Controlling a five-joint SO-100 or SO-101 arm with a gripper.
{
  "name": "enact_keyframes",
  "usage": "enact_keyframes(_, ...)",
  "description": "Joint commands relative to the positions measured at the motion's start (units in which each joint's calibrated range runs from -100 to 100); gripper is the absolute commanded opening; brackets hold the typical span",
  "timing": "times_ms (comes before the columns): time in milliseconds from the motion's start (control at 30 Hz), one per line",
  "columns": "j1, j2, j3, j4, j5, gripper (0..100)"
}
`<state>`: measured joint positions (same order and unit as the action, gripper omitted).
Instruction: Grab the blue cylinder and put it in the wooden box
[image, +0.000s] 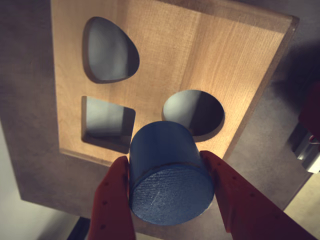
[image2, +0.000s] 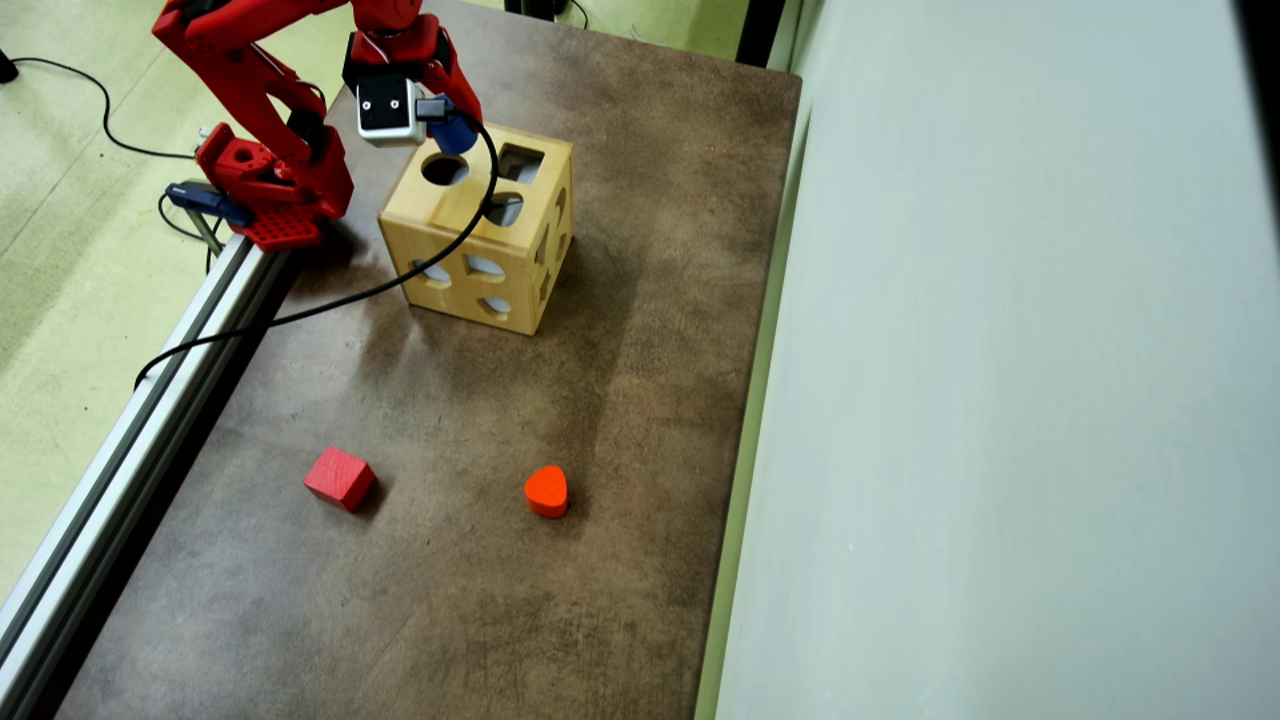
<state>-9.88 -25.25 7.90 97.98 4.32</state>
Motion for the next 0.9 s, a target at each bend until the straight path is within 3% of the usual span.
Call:
enact_keyframes(0, 0.07, 3.13, -1.19, 0.65, -0.15, 3)
enact_keyframes(867, -0.07, 4.74, -3.52, 0.89, 0.05, 3)
